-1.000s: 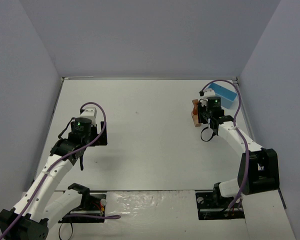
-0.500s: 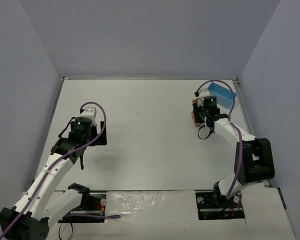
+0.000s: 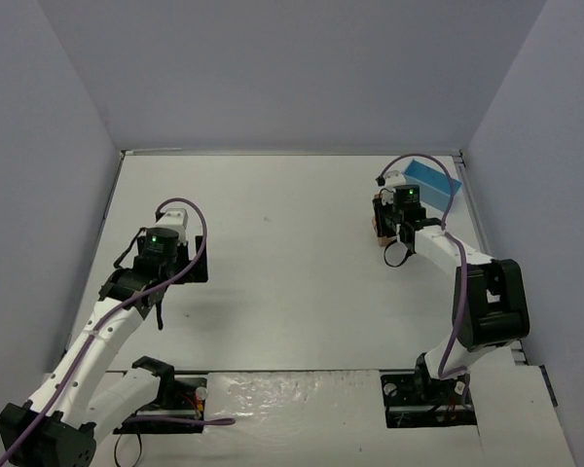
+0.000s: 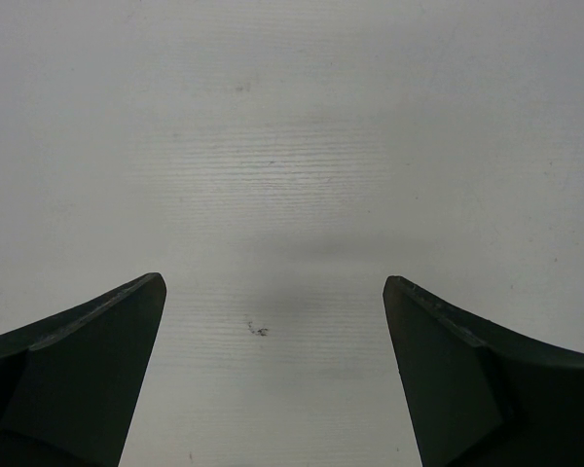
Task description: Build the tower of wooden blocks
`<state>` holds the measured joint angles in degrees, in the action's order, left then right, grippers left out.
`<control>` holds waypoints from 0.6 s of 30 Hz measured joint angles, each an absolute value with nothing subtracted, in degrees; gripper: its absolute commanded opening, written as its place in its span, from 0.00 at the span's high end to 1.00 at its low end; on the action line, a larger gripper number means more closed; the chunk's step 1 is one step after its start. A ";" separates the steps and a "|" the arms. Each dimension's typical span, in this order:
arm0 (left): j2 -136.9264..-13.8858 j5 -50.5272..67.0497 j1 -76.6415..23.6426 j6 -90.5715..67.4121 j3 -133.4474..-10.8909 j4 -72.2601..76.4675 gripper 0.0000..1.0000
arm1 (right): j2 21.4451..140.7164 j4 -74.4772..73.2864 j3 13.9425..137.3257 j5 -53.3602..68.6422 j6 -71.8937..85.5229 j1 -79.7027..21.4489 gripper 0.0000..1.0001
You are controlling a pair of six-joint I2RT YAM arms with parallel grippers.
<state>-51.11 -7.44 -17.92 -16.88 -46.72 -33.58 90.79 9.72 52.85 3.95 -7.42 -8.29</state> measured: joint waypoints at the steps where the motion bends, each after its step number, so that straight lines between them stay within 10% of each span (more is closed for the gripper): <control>1: -51.15 -7.44 -17.91 -16.88 -46.72 -33.58 0.07 | 90.87 9.72 52.86 3.99 -7.42 -8.20 1.00; 18: -51.70 -7.38 -17.47 -16.86 -46.72 -33.58 0.07 | 92.24 9.73 52.86 5.18 -7.62 -6.49 1.00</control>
